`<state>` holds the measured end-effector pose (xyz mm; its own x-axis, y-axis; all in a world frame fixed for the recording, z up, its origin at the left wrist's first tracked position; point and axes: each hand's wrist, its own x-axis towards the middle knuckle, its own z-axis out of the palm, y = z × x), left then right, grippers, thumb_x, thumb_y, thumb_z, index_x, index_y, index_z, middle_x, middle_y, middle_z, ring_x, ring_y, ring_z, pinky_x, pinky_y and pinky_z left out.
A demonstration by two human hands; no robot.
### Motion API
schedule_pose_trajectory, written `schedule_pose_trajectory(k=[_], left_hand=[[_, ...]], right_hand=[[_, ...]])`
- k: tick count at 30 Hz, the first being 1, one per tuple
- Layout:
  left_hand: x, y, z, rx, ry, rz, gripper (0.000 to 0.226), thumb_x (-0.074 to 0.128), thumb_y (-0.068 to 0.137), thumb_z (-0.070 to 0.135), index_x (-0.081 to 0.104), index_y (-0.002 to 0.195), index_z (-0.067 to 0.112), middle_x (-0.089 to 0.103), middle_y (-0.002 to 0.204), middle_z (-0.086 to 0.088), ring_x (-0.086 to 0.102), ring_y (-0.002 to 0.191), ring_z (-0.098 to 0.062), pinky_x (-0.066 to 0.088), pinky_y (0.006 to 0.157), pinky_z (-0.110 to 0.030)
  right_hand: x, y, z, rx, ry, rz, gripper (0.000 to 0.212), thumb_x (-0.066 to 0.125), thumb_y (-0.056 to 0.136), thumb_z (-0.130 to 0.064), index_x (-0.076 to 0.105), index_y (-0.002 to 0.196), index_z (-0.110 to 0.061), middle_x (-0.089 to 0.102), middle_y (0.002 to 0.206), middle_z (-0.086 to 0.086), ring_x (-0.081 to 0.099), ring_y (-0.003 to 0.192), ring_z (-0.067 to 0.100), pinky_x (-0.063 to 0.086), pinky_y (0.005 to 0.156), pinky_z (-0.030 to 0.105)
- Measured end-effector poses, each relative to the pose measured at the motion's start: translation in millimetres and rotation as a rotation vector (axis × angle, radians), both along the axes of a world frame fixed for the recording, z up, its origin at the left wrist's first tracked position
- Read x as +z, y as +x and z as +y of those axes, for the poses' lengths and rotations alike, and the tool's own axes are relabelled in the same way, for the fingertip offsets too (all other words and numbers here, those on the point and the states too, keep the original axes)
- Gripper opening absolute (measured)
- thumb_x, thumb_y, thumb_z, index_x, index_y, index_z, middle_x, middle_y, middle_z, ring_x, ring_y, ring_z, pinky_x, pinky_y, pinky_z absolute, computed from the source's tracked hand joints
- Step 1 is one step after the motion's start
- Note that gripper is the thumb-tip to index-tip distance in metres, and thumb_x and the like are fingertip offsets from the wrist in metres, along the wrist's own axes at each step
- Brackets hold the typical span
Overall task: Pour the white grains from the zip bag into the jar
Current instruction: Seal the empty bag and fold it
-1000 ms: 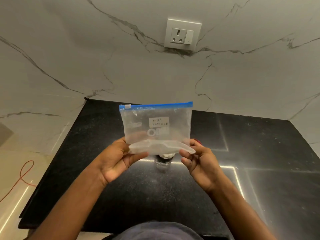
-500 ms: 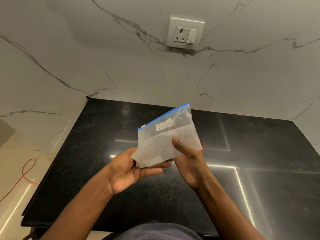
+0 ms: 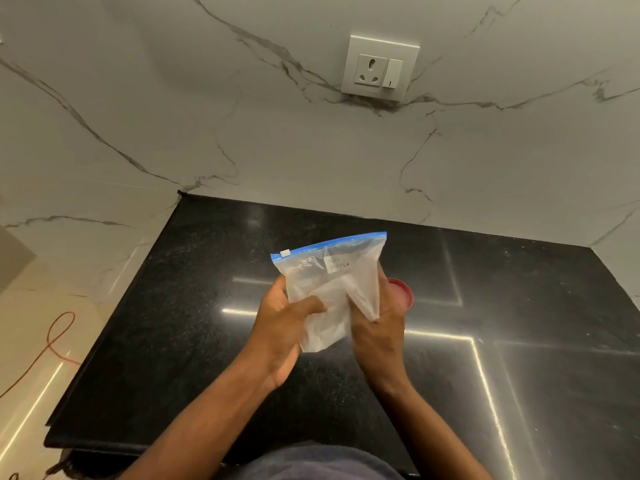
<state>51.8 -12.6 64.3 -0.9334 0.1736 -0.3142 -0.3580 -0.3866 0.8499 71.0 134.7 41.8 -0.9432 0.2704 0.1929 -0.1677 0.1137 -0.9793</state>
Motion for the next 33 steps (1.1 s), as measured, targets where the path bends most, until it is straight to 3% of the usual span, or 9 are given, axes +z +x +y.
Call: schedule_pose_trajectory(k=[2,6,12,17,21,23,26,29,33], left_hand=[[2,-1,7,0.041,-0.03,-0.037,0.046,0.07,0.089,-0.007,0.068,0.128,0.018,0.081,0.113,-0.008,0.08,0.1,-0.025,0.065,0.071,-0.034],[9,1,14,0.016,-0.037,0.021,0.038,0.062,0.101,-0.001,0.069,0.13,0.022,0.08,0.118,-0.006,0.077,0.11,-0.023,0.066,0.084,-0.037],[5,9,12,-0.058,0.093,0.069,0.044,0.042,0.107,0.006,0.063,0.139,0.026,0.075,0.133,-0.004,0.07,0.126,-0.022,0.061,0.098,-0.035],[3,8,11,-0.109,0.201,0.108,0.045,0.051,0.105,0.027,0.057,0.149,0.02,0.067,0.145,-0.008,0.061,0.137,-0.022,0.051,0.11,-0.03],[-1,6,11,-0.014,0.103,0.065,0.031,0.049,0.111,0.02,0.067,0.136,0.02,0.073,0.134,-0.013,0.068,0.128,-0.031,0.052,0.109,-0.047],[0,4,5,0.035,0.092,0.033,0.031,0.046,0.112,0.021,0.073,0.128,0.021,0.075,0.128,-0.016,0.073,0.119,-0.034,0.058,0.1,-0.05],[6,1,-8,0.016,0.006,0.047,0.028,0.051,0.109,0.032,0.076,0.122,0.032,0.078,0.123,-0.01,0.077,0.109,-0.03,0.066,0.079,-0.044],[10,2,-16,-0.104,-0.047,0.042,0.026,0.057,0.105,0.04,0.072,0.126,0.038,0.078,0.122,-0.005,0.077,0.108,-0.028,0.066,0.078,-0.046],[15,2,-19,-0.286,-0.107,0.045,0.044,0.076,0.096,0.032,0.058,0.136,0.032,0.076,0.126,-0.008,0.076,0.112,-0.032,0.065,0.088,-0.051]], right_hand=[[-7,2,1,-0.005,0.365,0.116,0.075,0.064,0.096,-0.028,0.029,0.159,-0.048,0.068,0.137,-0.01,0.066,0.123,0.005,0.059,0.094,0.022],[-27,1,2,0.103,0.917,0.295,0.079,0.068,0.097,-0.008,0.024,0.163,-0.014,0.027,0.171,0.013,0.027,0.159,0.026,0.031,0.126,0.045],[-17,6,-13,0.192,0.984,0.193,0.072,0.054,0.099,-0.012,0.018,0.161,-0.007,0.017,0.17,0.012,0.021,0.159,0.029,0.027,0.125,0.056],[0,1,-18,0.346,1.006,-0.013,0.071,0.031,0.101,-0.011,-0.009,0.159,-0.016,-0.026,0.165,-0.002,-0.021,0.158,0.016,0.001,0.132,0.048],[12,2,-9,0.62,0.729,-0.117,0.099,0.058,0.089,-0.003,-0.005,0.163,-0.019,-0.021,0.171,-0.006,-0.023,0.157,0.002,-0.003,0.132,0.039],[24,5,-1,0.612,0.381,-0.107,0.085,0.061,0.082,-0.003,0.032,0.162,-0.017,0.015,0.175,-0.001,0.008,0.161,0.004,0.017,0.13,0.03],[35,2,17,0.27,-0.177,-0.083,0.049,0.068,0.087,-0.009,0.069,0.136,-0.013,0.069,0.141,0.002,0.062,0.134,0.019,0.055,0.104,0.03],[42,-9,26,0.366,-0.341,-0.324,0.046,0.076,0.092,-0.022,0.066,0.136,-0.014,0.074,0.131,0.008,0.07,0.122,0.027,0.058,0.102,0.045],[40,-13,25,0.504,-0.474,-0.487,0.03,0.073,0.092,-0.007,0.075,0.122,-0.01,0.074,0.126,0.018,0.073,0.116,0.037,0.063,0.091,0.048]])
